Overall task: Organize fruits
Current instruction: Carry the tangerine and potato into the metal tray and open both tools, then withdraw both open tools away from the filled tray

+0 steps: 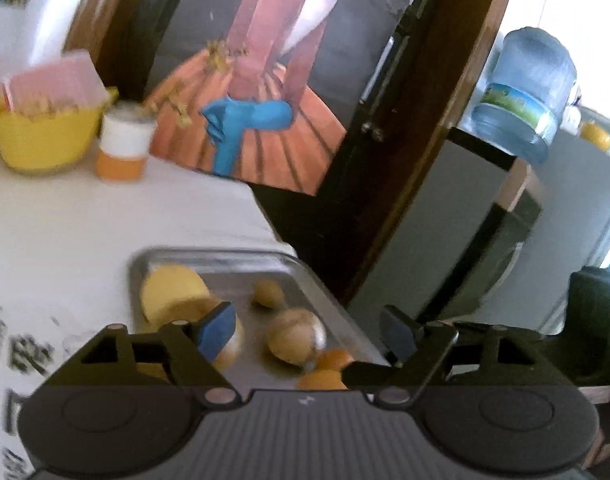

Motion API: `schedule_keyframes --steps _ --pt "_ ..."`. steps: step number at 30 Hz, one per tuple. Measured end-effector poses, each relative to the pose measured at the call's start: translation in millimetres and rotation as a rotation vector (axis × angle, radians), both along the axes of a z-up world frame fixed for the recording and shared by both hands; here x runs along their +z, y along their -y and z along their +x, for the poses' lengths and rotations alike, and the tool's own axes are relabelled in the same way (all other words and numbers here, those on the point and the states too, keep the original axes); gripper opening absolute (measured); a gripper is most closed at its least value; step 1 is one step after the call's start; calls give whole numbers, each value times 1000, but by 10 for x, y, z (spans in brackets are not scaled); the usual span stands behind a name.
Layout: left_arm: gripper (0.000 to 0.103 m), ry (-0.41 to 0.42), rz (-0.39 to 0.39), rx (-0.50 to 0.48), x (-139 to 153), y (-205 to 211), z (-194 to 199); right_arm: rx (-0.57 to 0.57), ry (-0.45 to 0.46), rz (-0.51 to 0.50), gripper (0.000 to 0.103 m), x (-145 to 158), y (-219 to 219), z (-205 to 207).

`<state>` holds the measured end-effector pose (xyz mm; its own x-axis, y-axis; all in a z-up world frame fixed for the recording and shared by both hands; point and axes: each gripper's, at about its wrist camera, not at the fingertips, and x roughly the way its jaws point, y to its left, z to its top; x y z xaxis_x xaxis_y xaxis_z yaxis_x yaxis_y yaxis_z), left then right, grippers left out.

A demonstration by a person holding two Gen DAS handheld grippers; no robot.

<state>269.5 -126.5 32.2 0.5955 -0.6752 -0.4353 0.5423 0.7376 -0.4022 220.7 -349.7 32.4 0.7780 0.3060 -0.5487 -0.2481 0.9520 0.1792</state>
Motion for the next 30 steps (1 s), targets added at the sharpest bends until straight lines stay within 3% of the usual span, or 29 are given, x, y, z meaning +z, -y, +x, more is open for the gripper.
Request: schedule_keyframes --steps 13,22,30 --pt "83 -42 18 -19 -244 15 -43 -15 39 -42 81 -72 -23 -205" --pt "87 28 10 6 -82 -59 -261 -43 101 -55 88 62 -75 -350" --pt "93 100 -7 95 109 -272 -580 -67 156 -63 93 212 -158 -579"
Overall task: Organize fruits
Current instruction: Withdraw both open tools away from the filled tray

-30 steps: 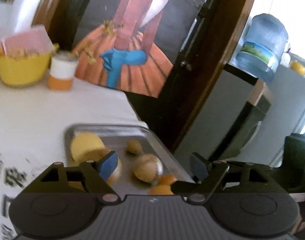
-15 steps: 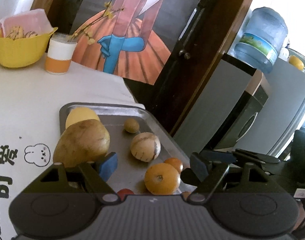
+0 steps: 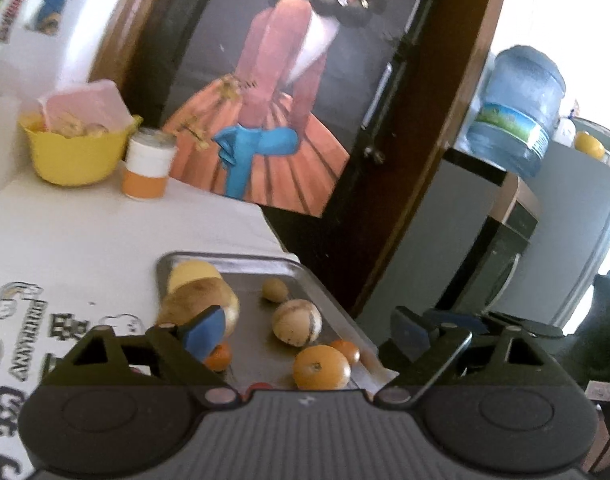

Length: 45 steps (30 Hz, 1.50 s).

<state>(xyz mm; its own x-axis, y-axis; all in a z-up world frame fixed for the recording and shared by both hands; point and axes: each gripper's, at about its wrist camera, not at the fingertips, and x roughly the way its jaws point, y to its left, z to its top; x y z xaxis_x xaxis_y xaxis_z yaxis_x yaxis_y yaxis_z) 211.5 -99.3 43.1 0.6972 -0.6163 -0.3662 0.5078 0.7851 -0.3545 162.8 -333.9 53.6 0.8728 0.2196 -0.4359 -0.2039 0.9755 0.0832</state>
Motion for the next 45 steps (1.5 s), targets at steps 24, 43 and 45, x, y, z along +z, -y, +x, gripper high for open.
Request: schedule_keyframes --steps 24,43,45 --pt "102 82 130 317 155 -508 -912 -46 73 -5 102 195 -285 -613" --pt "102 89 155 393 93 -726 -1382 -58 104 -55 102 193 -607 -1050" --pt "103 91 159 399 92 -729 -1405 -61 109 -55 102 196 -623 -1080"
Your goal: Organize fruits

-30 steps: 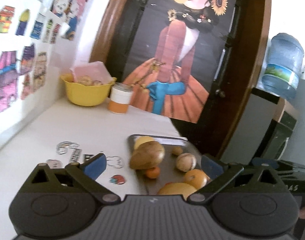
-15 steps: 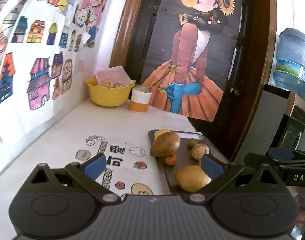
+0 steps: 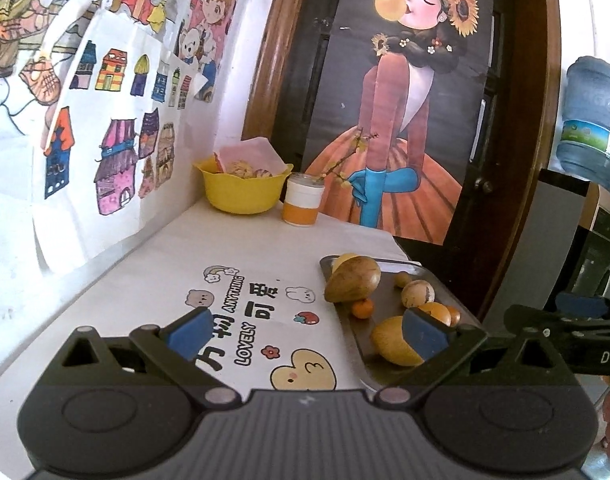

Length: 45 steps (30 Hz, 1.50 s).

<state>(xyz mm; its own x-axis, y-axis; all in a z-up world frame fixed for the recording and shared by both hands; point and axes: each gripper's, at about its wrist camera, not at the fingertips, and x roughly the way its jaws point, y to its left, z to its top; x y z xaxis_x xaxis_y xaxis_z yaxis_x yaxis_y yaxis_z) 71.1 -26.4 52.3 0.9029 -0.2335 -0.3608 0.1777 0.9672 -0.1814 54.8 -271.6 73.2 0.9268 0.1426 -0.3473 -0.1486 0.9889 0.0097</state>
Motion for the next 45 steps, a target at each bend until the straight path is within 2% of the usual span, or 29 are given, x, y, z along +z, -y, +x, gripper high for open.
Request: schedule_keyframes --steps 5,13,22,28,45 --pt "103 -8 12 14 6 -4 -37 -16 14 11 102 16 -35 -77" --pt "103 -93 76 71 56 32 -105 -33 47 44 102 65 -86 -216" --pt "103 -137 109 134 78 -20 -226 -33 89 27 102 57 -254 -376" --pt "103 -162 133 182 36 -101 -274 -27 85 16 102 -19 -360 -459" --pt "103 -193 148 230 -76 -254 -394 -19 70 20 102 -191 -504 -622"
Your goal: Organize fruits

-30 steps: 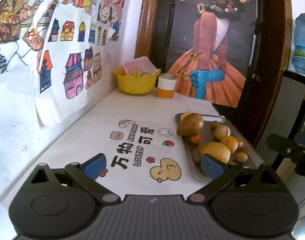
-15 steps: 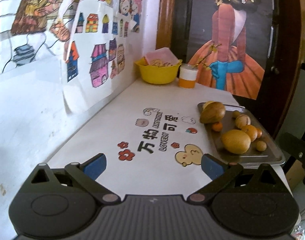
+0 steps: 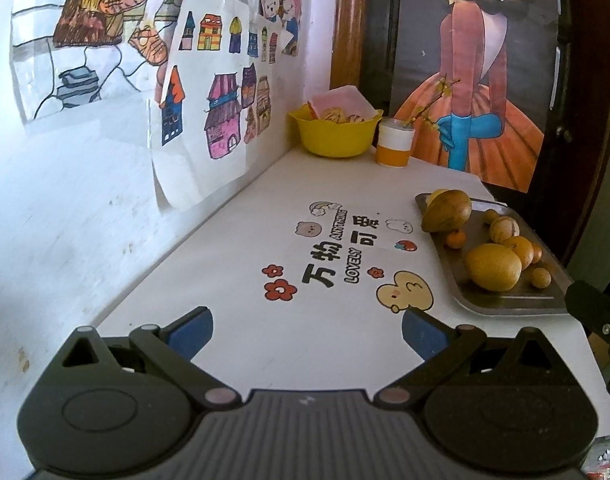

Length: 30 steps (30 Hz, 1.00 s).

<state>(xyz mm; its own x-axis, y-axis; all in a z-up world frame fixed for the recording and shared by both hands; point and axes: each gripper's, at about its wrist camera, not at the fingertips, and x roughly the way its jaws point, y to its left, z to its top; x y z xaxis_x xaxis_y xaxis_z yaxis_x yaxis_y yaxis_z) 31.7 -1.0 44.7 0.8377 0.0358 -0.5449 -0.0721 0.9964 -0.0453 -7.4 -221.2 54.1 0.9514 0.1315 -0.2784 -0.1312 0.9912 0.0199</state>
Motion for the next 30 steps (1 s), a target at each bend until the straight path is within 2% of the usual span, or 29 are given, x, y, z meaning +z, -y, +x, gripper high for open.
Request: schedule_keyframes --steps 11,17,30 --pt "103 -16 39 8 -95 33 -78 -6 -1 -8 102 -92 20 -84" --pt "103 -27 27 5 -212 30 -83 -17 -23 1 102 -212 42 -65" --pt "103 118 -77 -46 -465 -26 -210 -61 -14 4 102 -436 87 10"
